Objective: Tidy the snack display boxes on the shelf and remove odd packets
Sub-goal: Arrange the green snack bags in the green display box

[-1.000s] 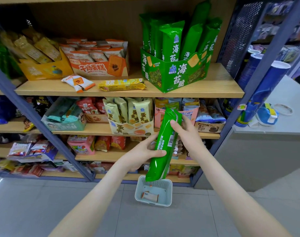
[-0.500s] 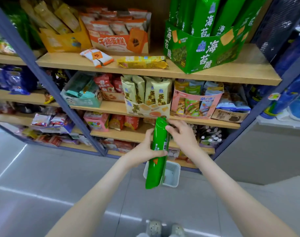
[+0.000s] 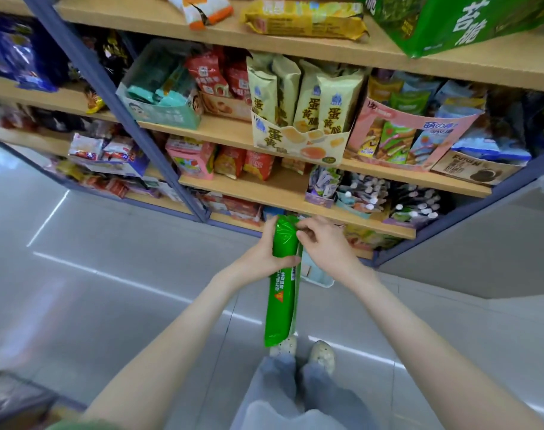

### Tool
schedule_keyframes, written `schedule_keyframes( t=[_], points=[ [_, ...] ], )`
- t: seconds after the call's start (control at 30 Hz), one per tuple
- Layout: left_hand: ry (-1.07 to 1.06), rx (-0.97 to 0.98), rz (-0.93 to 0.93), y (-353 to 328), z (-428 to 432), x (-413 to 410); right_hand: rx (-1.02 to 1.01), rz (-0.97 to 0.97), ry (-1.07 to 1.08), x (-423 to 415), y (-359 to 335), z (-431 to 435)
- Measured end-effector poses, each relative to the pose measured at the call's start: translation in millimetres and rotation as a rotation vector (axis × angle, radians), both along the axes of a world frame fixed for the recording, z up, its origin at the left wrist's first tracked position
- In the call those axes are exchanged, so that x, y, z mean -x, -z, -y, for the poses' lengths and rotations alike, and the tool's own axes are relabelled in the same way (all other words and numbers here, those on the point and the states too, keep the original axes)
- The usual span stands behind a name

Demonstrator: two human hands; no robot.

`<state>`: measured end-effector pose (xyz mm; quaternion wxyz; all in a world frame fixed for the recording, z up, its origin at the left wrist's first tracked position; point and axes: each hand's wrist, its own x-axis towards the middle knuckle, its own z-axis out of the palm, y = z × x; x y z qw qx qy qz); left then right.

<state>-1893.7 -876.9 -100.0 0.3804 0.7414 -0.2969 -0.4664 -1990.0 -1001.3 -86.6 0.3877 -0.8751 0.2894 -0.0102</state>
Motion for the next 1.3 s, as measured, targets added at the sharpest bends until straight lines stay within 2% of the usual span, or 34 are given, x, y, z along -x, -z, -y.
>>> schedule_keyframes(
  t=[0.37, 0.5, 0.6, 0.7, 0.8, 0.9, 0.97, 1.03, 1.1, 1.3],
  points=[
    [0.039, 0.07, -0.031, 6.9, 14.0, -5.7, -0.221, 0.132, 0.347, -5.2, 6.3, 2.7],
    [0.013, 0.102, -0.141, 11.5, 16.1, -11.6, -0.462, 0.187, 0.486, -7.4, 11.1, 7.4],
    [0.008, 0.114, -0.192, 12.3, 17.2, -14.6, -0.554, 0.211, 0.493, -6.4, 11.4, 9.2],
    [-0.031, 0.14, -0.192, 9.8, 21.6, -14.8, -0.481, 0.223, 0.375, -4.6, 7.6, 12.3],
    [-0.174, 0.214, -0.228, 6.0, 26.7, -16.1, -0.417, 0.244, 0.167, -2.2, 5.1, 12.9],
    [-0.341, 0.255, -0.263, -1.2, 34.8, -16.3, -0.49, 0.203, 0.05, 1.9, 8.3, 16.0],
    [-0.519, 0.294, -0.292, -5.9, 40.6, -19.3, -0.575, 0.093, -0.02, 7.4, 8.3, 18.8],
    [-0.696, 0.328, -0.319, -9.1, 45.1, -26.1, -0.537, -0.069, -0.102, 14.0, 5.6, 21.7],
    [-0.82, 0.327, -0.367, -9.9, 48.1, -32.2, -0.462, -0.119, -0.075, 19.5, 5.6, 24.1],
    [-1.099, 0.351, -0.604, -8.6, 47.0, -25.2, -0.356, -0.02, 0.064, 29.5, -1.1, 38.0]
  ],
)
